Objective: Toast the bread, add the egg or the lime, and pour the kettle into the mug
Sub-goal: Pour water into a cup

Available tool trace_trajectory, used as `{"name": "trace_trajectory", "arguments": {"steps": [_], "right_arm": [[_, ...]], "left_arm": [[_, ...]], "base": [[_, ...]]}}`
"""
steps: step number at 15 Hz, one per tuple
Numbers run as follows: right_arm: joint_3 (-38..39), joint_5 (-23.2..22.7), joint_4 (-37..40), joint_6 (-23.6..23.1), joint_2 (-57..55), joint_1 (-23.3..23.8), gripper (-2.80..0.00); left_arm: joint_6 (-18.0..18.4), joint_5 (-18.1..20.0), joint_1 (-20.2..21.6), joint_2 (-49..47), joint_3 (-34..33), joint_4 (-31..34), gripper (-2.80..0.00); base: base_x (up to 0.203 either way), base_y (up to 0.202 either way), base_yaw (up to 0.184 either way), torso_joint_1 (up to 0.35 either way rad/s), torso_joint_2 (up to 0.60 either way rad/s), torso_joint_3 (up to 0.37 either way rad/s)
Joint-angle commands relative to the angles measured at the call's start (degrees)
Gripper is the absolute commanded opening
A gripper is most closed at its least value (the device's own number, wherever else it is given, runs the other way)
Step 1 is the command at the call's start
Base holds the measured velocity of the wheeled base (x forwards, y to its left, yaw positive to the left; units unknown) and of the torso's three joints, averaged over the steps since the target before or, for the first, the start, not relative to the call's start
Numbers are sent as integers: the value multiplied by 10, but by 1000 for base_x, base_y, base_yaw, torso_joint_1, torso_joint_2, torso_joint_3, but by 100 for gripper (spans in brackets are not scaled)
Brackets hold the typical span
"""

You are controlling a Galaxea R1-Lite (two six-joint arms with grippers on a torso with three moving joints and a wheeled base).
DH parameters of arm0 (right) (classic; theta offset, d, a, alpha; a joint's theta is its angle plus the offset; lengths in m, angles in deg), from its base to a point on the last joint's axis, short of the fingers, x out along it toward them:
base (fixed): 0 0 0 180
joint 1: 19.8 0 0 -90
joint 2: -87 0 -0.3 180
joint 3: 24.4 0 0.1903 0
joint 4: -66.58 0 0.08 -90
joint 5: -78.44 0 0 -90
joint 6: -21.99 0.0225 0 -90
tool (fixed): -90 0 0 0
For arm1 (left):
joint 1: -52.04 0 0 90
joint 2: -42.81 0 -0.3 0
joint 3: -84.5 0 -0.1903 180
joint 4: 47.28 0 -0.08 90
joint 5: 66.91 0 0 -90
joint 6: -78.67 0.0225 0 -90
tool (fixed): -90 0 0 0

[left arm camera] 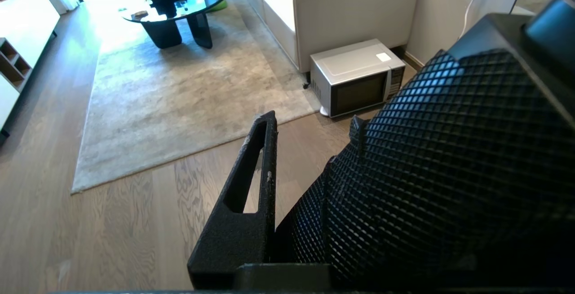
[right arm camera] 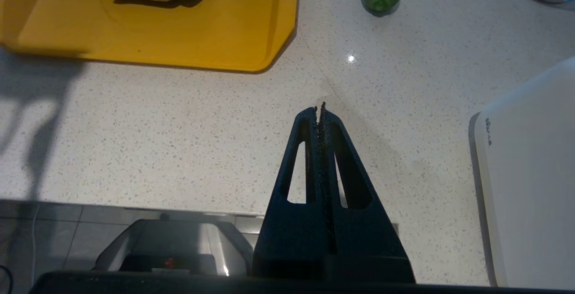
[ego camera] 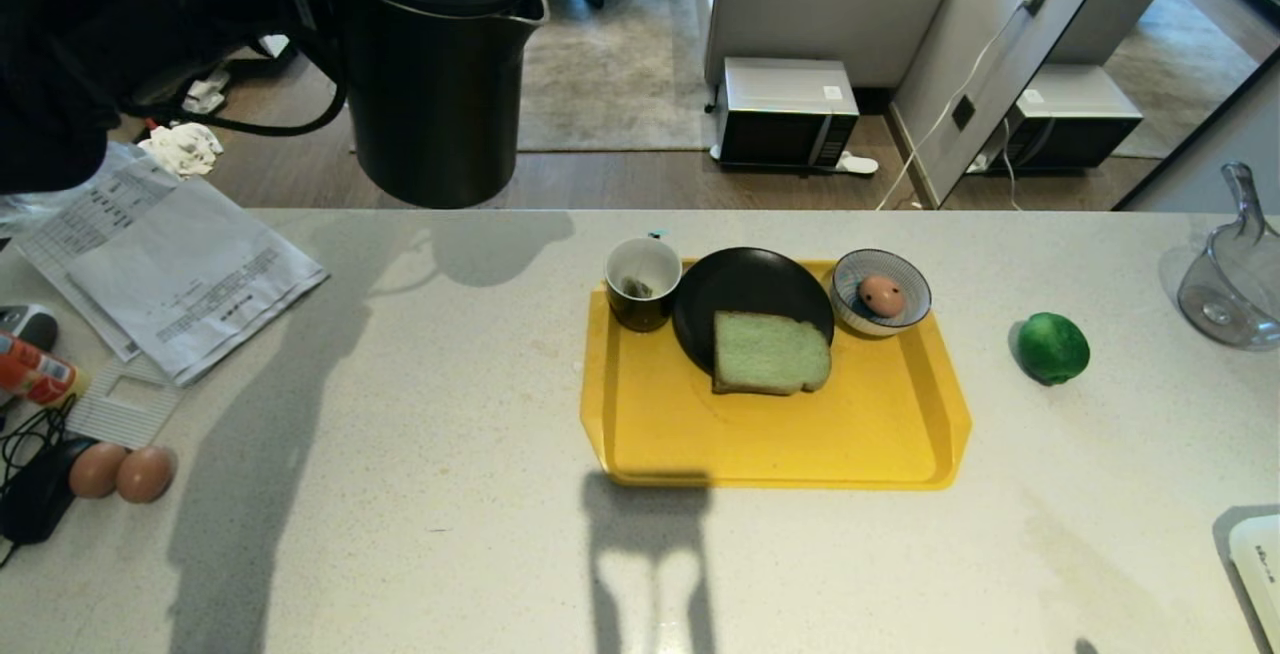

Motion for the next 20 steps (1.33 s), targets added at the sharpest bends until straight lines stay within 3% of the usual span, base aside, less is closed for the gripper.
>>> {"name": "trace_trajectory", "arguments": {"steps": [1,6,20], "right_arm": [[1,0,0,0,0,0,-280],[1,0,0,0,0,0,-280],[0,-1,-1,3,0,0,-280]], "left_arm": [[0,0,0,-5,0,-4,-280],[0,-1,-3,-10,0,-4,-280],[-4,-15,4,-22,-3,-3,-280]], "base": [[0,0,0,83,-216,-91],[0,0,0,164,-341,-154],[0,0,0,-5,16,5]]}}
